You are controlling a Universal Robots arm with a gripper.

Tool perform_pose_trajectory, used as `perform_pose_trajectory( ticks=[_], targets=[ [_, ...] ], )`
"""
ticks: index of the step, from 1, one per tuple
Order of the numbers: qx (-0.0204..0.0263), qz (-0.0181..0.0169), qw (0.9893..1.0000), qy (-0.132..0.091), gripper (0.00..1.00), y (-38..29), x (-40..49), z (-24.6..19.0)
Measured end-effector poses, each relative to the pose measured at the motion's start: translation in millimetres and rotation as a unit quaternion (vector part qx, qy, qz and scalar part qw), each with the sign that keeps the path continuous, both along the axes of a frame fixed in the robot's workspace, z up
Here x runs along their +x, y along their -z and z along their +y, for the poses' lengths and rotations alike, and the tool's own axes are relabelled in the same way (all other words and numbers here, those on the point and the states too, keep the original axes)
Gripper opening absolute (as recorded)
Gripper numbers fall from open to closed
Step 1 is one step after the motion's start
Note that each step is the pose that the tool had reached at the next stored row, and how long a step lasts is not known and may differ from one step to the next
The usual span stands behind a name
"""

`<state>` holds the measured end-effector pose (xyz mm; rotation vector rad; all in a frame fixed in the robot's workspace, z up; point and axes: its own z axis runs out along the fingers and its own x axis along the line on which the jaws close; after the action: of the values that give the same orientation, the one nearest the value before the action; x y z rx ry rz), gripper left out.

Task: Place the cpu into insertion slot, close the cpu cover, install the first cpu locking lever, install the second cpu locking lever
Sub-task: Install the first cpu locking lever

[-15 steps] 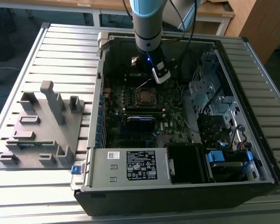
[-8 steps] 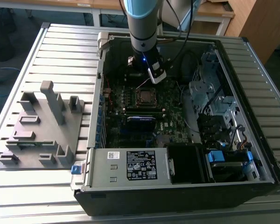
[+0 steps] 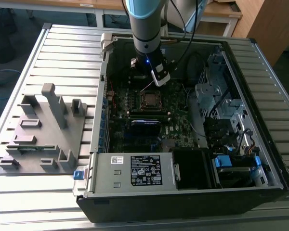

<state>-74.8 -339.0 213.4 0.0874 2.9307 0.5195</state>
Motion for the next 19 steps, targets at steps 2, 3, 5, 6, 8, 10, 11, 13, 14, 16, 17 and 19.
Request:
perform_pose_trajectory(
  ticks=[2, 3, 5, 6, 8, 10, 11, 13, 14, 16, 17, 19],
  targets=[
    [-0.0001, 0.0, 1.0, 0.0, 0.1, -1.6, 0.0, -0.1],
    [0.0, 0.0, 1.0, 0.0, 0.1, -2.6, 0.0, 0.0],
    [0.0, 0.0, 1.0, 0.0, 0.1, -4.7, 0.0, -0.1],
    [0.0, 0.0, 1.0, 0.0, 0.1, -5.4, 0.0, -0.1],
    [0.0, 0.0, 1.0, 0.0, 0.1, -6.3, 0.0, -0.2],
    [0.0, 0.0, 1.0, 0.0, 0.1, -6.4, 0.0, -0.8],
    [0.0, 0.0, 1.0, 0.0, 0.1, -6.4, 0.0, -1.4],
    [0.0, 0.0, 1.0, 0.0, 0.1, -6.4, 0.0, -3.2],
    [0.0, 0.0, 1.0, 0.0, 0.1, -6.4, 0.0, -4.2],
    [0.0, 0.0, 1.0, 0.0, 0.1, -6.4, 0.1, -6.2],
    [0.0, 0.0, 1.0, 0.0, 0.1, -6.4, 0.1, -7.2],
    [0.0, 0.0, 1.0, 0.0, 0.1, -6.4, 0.1, -9.2]
  ],
)
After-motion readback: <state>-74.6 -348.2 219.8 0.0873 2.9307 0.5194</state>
